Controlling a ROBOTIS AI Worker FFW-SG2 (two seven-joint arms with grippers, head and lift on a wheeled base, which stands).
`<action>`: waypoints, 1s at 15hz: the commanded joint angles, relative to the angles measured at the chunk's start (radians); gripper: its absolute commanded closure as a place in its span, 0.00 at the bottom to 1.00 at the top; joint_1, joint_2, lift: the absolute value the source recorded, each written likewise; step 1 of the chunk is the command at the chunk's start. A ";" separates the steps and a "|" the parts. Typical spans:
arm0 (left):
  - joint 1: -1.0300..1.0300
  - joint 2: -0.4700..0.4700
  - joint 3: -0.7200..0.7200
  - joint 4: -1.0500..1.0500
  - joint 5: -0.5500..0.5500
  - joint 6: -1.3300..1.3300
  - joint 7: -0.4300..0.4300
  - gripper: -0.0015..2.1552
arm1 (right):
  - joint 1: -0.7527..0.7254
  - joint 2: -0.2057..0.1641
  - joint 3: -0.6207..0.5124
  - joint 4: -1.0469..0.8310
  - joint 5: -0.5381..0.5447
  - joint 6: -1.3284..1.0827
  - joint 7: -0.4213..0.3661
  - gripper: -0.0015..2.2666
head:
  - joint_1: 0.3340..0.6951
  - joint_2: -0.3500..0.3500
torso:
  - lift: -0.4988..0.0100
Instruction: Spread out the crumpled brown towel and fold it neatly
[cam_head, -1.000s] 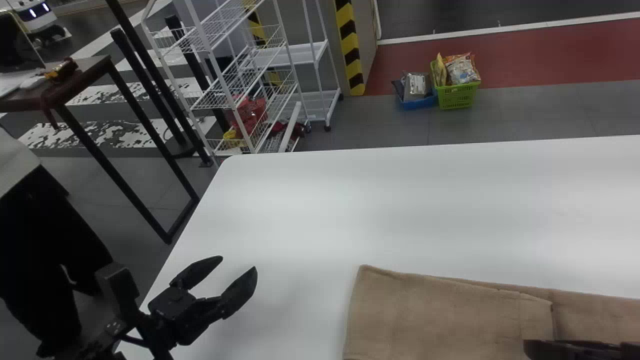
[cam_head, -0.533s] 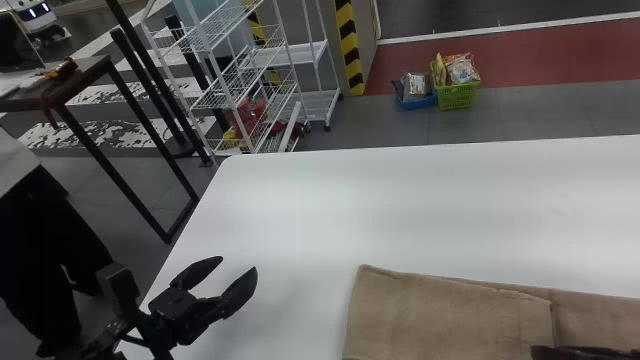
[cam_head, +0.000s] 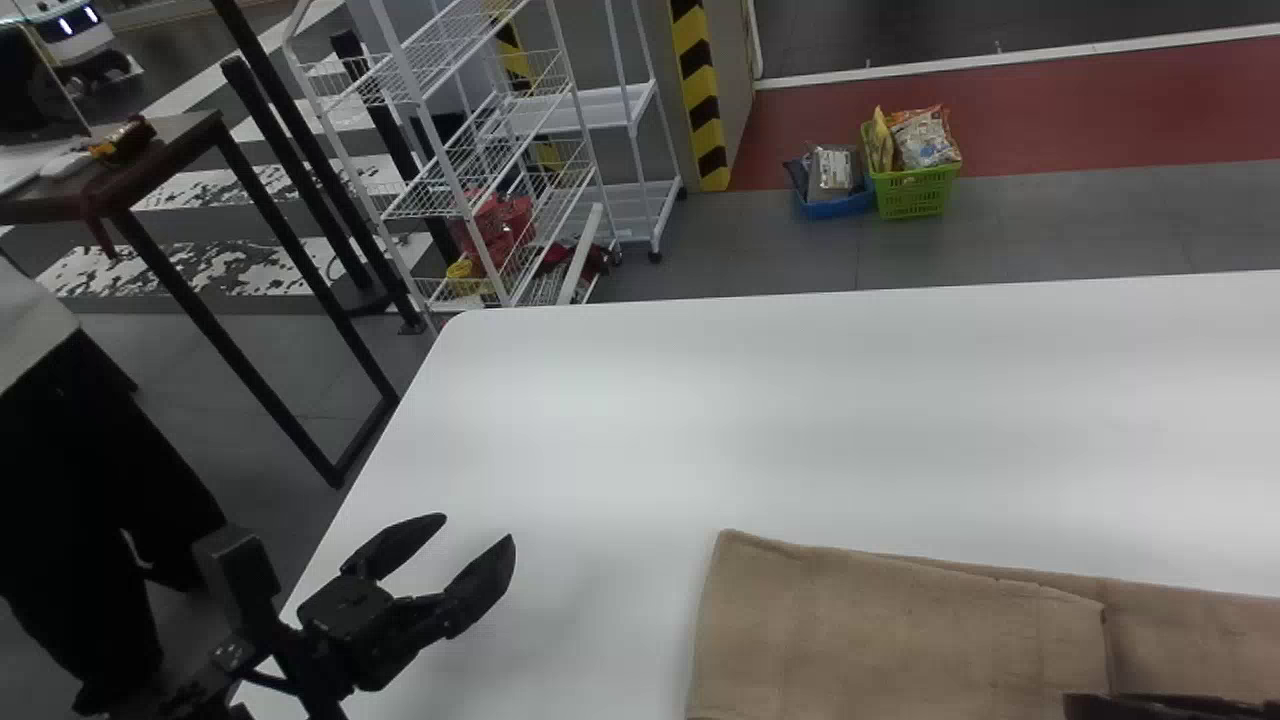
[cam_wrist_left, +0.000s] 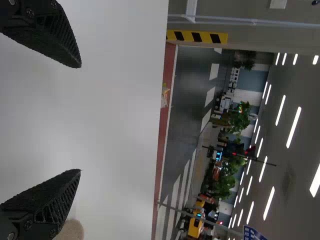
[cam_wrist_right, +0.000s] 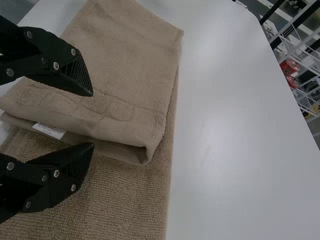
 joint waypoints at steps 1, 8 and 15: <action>0.000 -0.003 -0.001 0.001 0.000 0.000 0.000 0.03 | 0.005 -0.005 -0.003 -0.006 0.002 0.002 0.002 0.26 | 1.00 1.00 | 0.73; 0.000 -0.003 0.000 0.004 0.000 0.000 0.000 0.03 | 0.024 -0.022 -0.007 -0.022 0.005 0.002 0.010 0.26 | 1.00 1.00 | 0.73; -0.005 -0.003 -0.006 0.007 -0.005 -0.003 0.000 0.03 | 0.024 -0.024 -0.012 -0.010 0.008 0.002 0.011 0.26 | 1.00 1.00 | 0.73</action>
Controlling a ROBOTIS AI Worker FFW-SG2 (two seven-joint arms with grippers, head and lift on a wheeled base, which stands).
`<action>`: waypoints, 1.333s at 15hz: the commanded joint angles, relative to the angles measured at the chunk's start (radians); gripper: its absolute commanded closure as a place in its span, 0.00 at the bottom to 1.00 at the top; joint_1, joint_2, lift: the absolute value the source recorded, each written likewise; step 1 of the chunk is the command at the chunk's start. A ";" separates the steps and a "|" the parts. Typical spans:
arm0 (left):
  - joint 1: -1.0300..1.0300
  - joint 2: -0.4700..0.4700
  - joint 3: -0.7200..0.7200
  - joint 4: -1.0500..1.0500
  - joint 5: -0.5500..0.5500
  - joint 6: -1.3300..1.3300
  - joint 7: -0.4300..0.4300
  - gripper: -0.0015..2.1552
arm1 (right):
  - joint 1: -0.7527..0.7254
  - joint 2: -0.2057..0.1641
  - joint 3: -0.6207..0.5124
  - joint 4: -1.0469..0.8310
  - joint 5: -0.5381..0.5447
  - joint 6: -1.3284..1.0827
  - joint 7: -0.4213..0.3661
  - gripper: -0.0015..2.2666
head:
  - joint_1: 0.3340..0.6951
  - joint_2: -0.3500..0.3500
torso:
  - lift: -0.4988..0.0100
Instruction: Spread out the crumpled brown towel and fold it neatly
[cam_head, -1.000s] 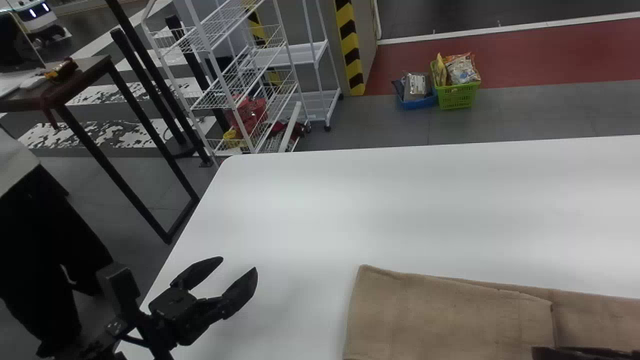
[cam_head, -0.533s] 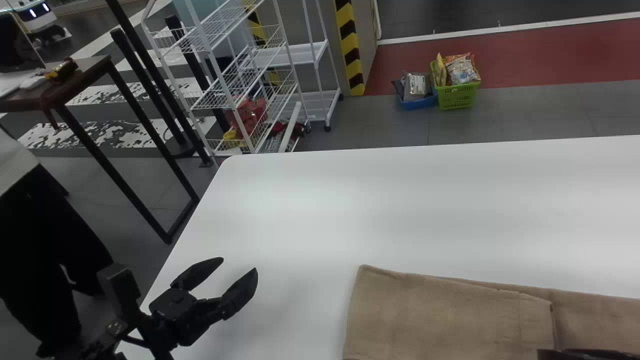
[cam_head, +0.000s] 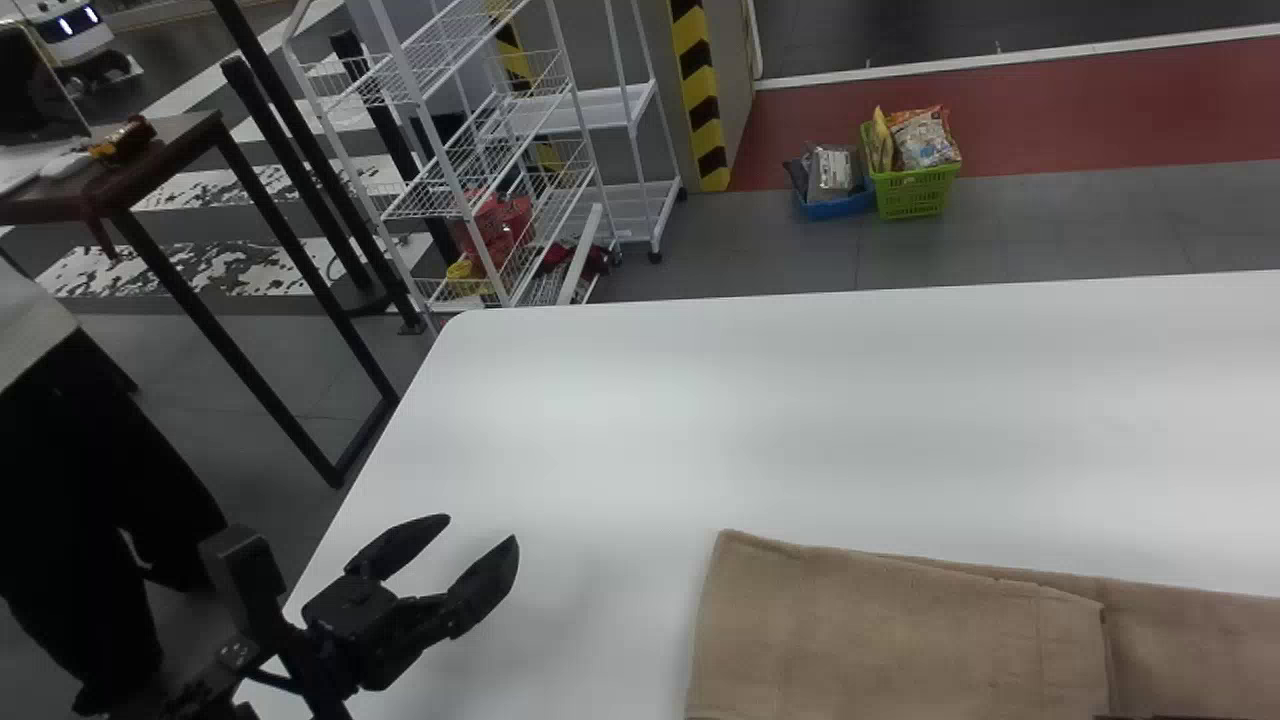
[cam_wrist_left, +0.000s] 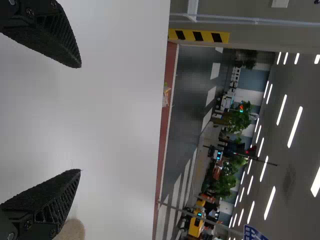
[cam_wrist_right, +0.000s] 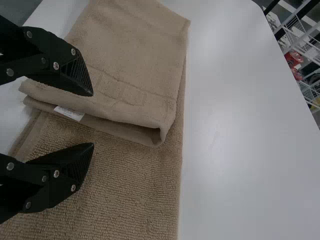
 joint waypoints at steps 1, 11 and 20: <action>0.000 -0.003 0.001 0.001 0.000 0.001 0.000 0.03 | -0.008 0.000 0.008 0.011 0.003 0.002 -0.002 0.26 | 1.00 1.00 | 0.73; 0.000 -0.003 0.006 -0.001 0.000 0.001 -0.009 0.03 | -0.016 0.000 0.007 0.018 0.004 0.002 0.006 0.46 | 1.00 1.00 | 0.73; 0.000 -0.003 0.003 -0.009 0.000 0.001 -0.014 0.03 | -0.029 -0.002 -0.004 0.017 0.021 0.002 0.006 0.37 | 1.00 1.00 | 0.73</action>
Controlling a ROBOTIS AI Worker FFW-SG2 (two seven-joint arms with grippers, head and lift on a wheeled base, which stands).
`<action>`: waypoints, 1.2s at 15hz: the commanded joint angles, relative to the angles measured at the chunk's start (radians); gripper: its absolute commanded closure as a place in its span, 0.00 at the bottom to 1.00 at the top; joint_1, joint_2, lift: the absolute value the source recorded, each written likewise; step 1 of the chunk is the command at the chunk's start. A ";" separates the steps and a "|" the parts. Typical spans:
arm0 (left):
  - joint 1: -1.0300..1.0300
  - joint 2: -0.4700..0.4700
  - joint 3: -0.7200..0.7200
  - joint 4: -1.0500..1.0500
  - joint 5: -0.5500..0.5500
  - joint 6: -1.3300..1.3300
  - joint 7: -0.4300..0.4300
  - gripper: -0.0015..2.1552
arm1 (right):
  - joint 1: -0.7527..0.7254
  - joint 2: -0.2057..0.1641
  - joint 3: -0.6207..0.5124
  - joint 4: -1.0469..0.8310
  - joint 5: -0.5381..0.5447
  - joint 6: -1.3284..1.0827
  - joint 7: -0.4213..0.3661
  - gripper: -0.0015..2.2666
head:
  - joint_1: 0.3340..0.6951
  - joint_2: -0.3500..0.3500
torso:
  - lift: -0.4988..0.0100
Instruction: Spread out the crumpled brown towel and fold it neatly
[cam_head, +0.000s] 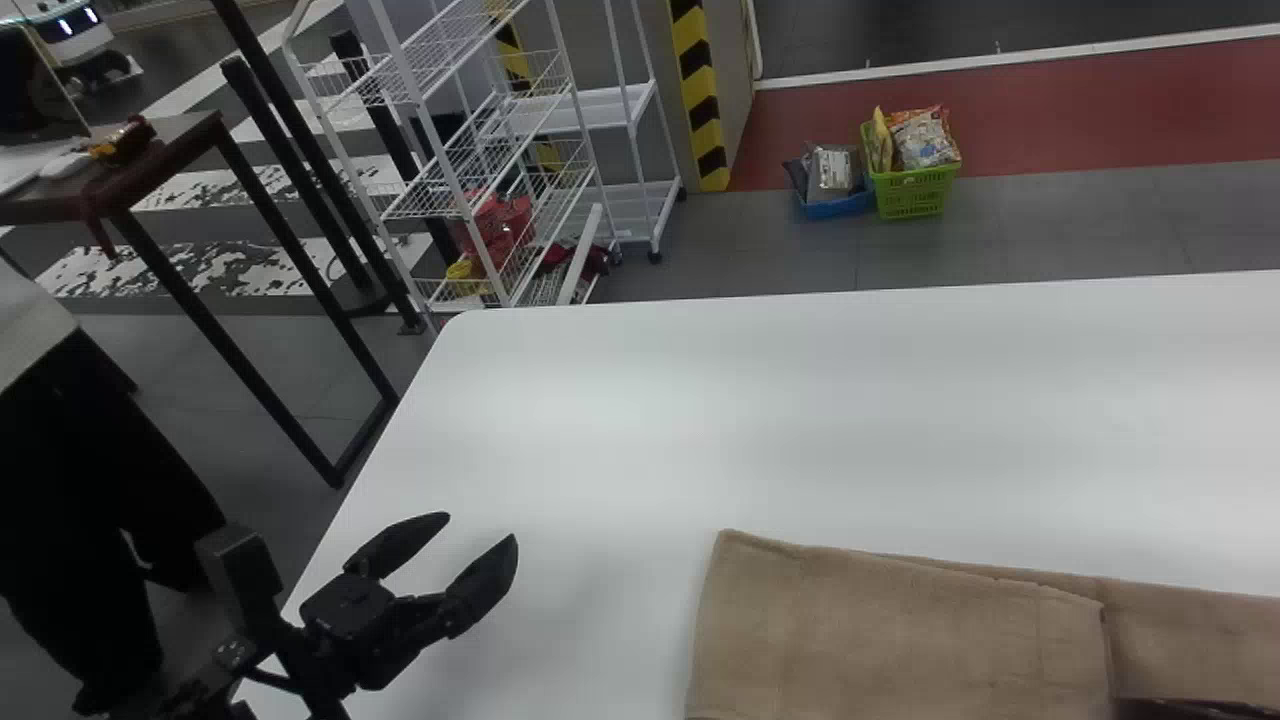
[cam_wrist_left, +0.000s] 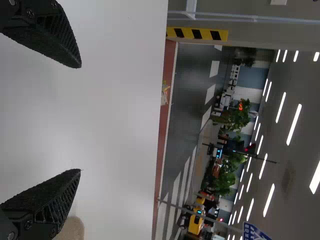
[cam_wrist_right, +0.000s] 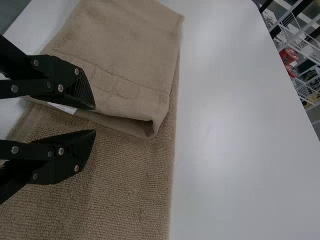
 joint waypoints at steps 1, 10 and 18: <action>0.000 -0.003 -0.001 -0.002 0.000 0.000 0.000 0.03 | -0.010 0.000 0.009 0.006 0.015 0.002 0.000 0.36 | 1.00 1.00 | 0.73; -0.002 -0.003 0.002 0.006 0.000 0.000 -0.003 0.03 | -0.030 -0.008 0.062 0.029 0.050 0.002 0.000 0.32 | 1.00 1.00 | 0.73; -0.005 -0.003 0.004 0.015 0.000 0.000 -0.006 0.03 | -0.039 -0.017 0.068 0.058 0.053 0.002 0.006 0.56 | 1.00 1.00 | 0.73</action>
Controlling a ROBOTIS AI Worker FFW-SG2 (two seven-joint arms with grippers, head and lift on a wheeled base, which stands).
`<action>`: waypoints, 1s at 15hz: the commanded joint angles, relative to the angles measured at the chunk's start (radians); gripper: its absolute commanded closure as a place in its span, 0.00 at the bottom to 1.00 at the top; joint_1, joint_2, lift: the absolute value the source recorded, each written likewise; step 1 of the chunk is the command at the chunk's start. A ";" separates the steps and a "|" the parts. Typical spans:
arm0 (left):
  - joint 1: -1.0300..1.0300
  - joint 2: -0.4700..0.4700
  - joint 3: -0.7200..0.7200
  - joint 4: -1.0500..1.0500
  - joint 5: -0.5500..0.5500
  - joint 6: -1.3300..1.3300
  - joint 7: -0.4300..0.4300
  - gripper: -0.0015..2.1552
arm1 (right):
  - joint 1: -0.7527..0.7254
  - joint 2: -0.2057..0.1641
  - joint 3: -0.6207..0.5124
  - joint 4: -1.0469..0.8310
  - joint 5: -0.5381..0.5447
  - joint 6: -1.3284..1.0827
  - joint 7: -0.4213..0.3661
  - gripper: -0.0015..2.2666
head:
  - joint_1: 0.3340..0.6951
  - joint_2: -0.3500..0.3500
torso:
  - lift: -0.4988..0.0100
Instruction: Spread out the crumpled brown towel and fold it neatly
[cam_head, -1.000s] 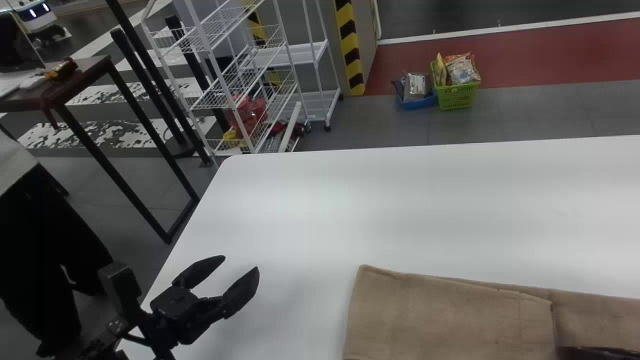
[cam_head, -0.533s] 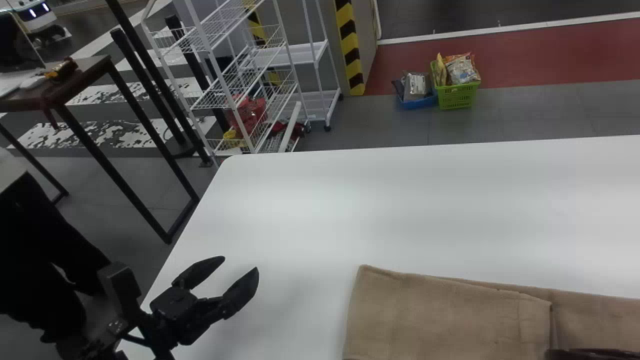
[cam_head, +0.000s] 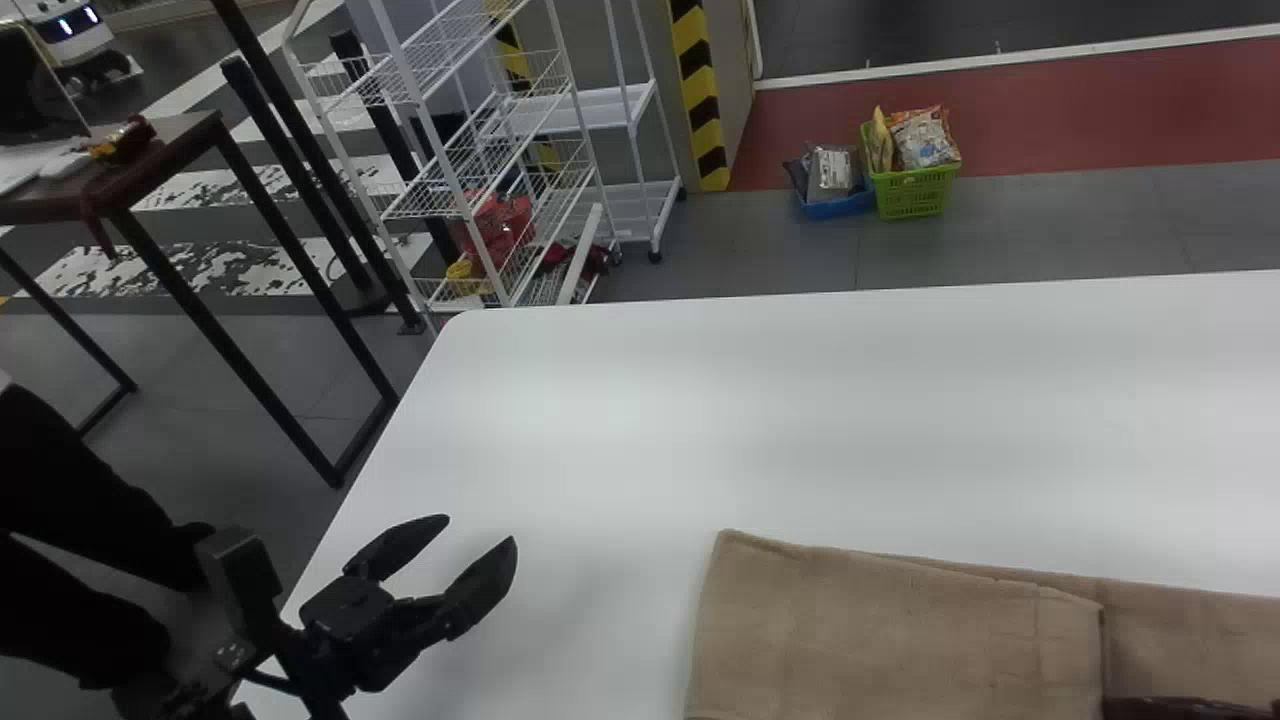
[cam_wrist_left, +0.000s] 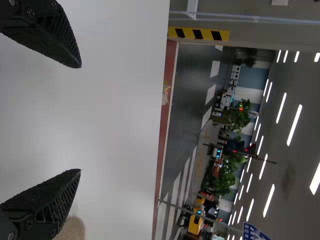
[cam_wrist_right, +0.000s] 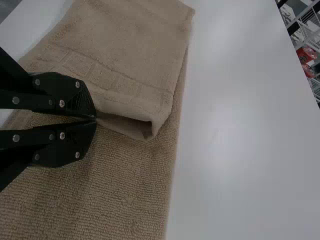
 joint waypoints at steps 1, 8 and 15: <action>-0.003 -0.003 -0.001 0.004 0.000 0.000 0.000 0.03 | -0.002 0.001 -0.003 0.010 0.000 0.002 0.001 0.56 | 1.00 1.00 | 0.73; -0.003 -0.003 0.003 0.005 0.000 0.000 -0.002 0.03 | 0.002 0.038 -0.090 0.002 -0.097 0.002 0.010 0.56 | 1.00 1.00 | 0.73; -0.003 -0.003 0.007 0.008 0.001 -0.003 -0.007 0.03 | 0.002 0.042 -0.074 0.007 -0.077 0.002 0.007 0.46 | 1.00 1.00 | 0.73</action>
